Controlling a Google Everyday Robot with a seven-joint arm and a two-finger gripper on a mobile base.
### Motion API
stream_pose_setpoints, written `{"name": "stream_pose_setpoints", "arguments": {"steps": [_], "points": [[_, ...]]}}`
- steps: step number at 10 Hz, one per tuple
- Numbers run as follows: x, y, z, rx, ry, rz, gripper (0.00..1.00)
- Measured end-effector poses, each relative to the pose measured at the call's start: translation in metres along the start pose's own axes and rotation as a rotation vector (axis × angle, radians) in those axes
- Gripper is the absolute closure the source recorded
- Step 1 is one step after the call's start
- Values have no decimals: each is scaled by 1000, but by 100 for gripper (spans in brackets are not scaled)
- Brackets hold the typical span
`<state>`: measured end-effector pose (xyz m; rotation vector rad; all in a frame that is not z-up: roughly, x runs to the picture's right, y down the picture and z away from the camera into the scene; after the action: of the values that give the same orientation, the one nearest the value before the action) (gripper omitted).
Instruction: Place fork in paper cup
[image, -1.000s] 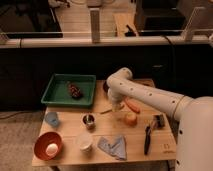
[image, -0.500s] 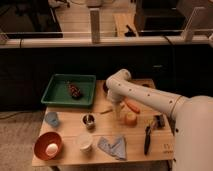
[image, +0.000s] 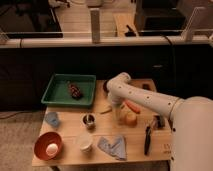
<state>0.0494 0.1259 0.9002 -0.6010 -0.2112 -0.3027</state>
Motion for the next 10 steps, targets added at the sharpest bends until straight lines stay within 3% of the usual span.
{"name": "stream_pose_setpoints", "arguments": {"steps": [1,8,10], "points": [[2,2,2,-1,0,6,27],[2,5,1,11,8,-14,96],[1,2,0,14,11,-23,100]]}}
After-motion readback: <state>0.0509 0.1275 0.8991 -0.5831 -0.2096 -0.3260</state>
